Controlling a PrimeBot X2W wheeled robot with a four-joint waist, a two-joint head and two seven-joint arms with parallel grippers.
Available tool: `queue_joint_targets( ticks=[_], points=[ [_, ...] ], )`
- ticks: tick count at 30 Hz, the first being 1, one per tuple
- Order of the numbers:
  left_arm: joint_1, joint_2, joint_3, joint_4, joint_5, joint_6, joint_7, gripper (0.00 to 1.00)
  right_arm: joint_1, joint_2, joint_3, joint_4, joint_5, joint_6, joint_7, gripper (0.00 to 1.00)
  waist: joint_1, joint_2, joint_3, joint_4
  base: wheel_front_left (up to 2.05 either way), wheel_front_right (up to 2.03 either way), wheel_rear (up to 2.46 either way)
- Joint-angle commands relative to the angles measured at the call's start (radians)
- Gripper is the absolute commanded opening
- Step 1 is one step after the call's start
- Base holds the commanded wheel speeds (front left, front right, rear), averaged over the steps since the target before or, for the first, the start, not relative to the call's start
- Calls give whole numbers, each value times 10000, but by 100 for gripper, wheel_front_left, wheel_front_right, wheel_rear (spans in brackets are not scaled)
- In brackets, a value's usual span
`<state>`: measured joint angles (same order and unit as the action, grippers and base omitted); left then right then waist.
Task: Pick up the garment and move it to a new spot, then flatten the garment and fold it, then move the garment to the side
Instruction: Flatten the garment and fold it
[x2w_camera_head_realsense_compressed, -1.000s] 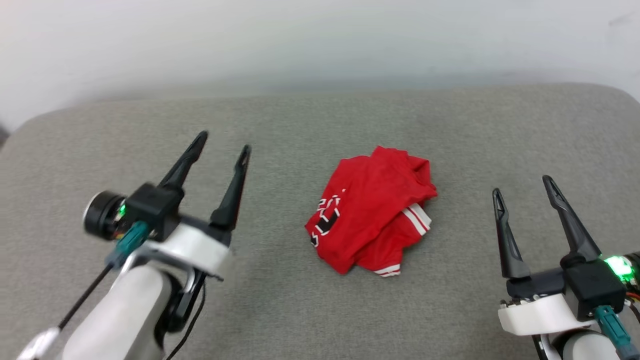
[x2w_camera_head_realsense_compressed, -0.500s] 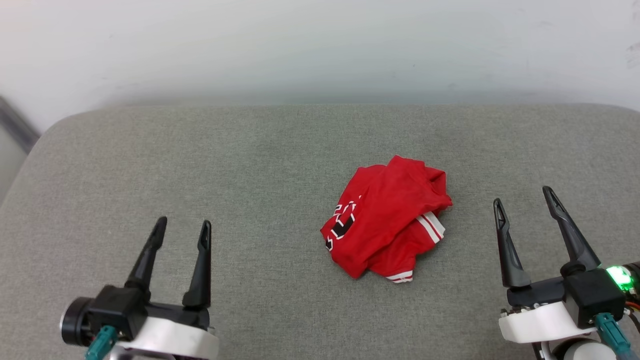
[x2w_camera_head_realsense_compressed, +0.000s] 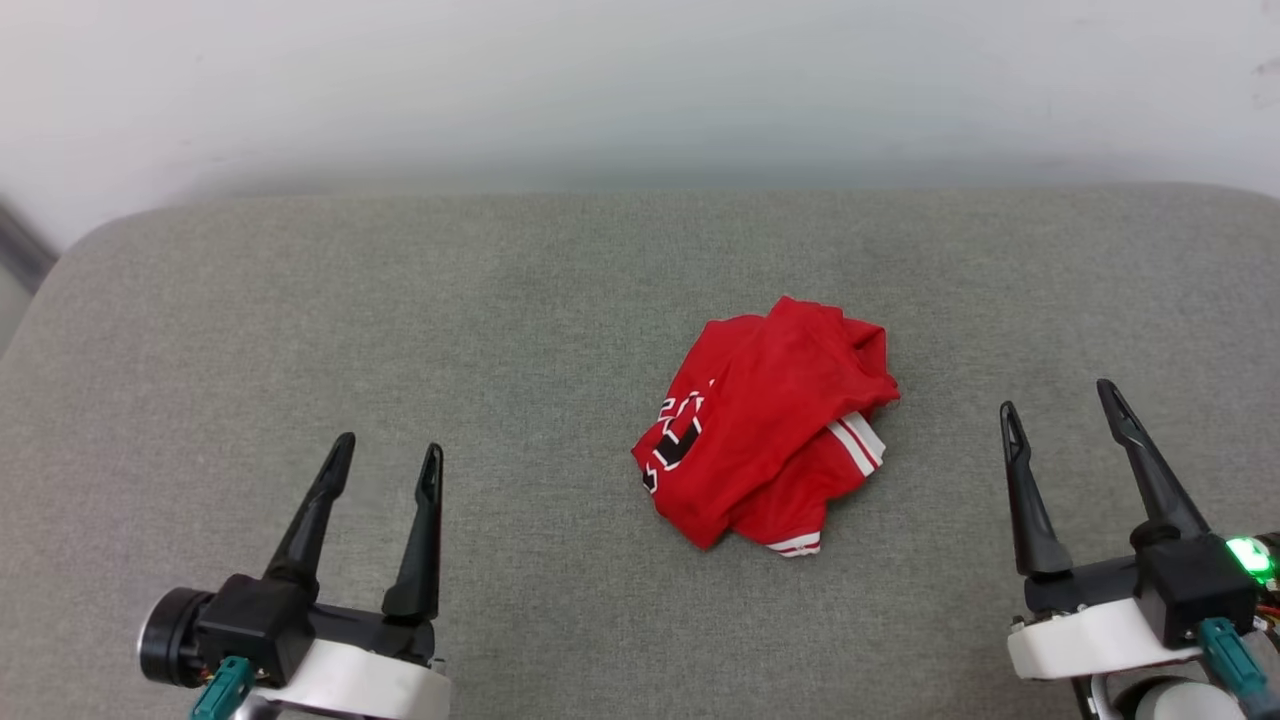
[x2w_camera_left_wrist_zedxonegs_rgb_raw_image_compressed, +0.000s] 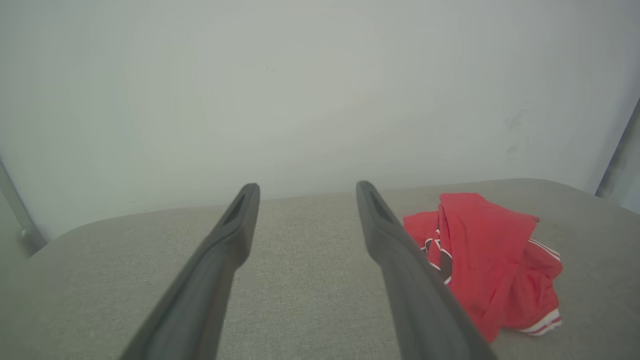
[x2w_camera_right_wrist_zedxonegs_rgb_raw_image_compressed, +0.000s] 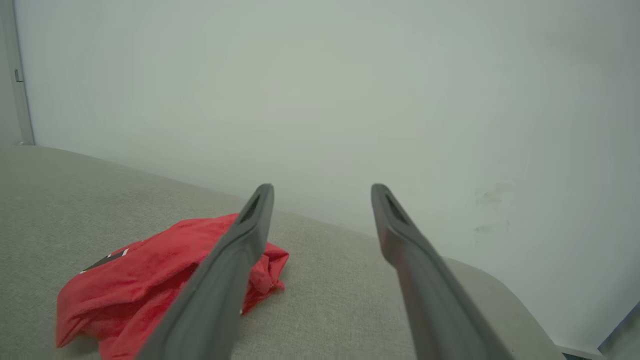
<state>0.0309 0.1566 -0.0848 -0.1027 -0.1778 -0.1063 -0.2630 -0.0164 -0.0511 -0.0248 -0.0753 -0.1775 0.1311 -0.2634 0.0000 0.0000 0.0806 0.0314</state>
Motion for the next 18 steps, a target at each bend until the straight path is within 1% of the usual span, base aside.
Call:
queue_joint_targets(
  ticks=[1,3,5,7,8,10,14,16,18],
  points=[
    [-86,-77,14,67,3,-73,-26,100,-152,14,-87,171,-33,-6,-22,100,0,0,109,32,0,0,0],
    [-131,-223,-13,126,-181,-149,-26,100,-315,14,-62,553,-229,-5,-22,100,0,0,226,96,0,0,0],
    [-253,-268,-38,98,-226,-174,-26,100,-608,-269,113,971,-381,-5,86,100,0,0,429,207,0,0,0],
    [-374,-318,-110,65,-227,-211,-26,100,-1014,-668,468,1397,118,-6,791,100,0,0,717,355,0,0,0],
    [-439,-323,-132,77,-230,-223,-26,100,-1262,-915,701,1650,539,-6,1422,100,0,0,832,427,0,0,0],
    [-604,-319,-198,117,-222,-222,-26,100,-1933,-1636,1163,1844,1392,-8,2689,100,0,0,1092,605,0,0,0],
    [-919,-361,-327,132,-416,-237,-27,100,-3130,-2858,2117,1968,3425,-5,5616,100,0,0,1567,1026,0,0,0],
    [-1044,-364,-421,121,-474,-237,-25,100,-3658,-3349,2511,2010,4308,-6,7047,100,0,0,1754,1259,0,0,0],
    [-1173,-386,-557,110,-547,-234,-25,100,-4183,-3703,2807,2023,4994,-5,8177,100,0,0,1938,1498,0,0,0]
  ],
)
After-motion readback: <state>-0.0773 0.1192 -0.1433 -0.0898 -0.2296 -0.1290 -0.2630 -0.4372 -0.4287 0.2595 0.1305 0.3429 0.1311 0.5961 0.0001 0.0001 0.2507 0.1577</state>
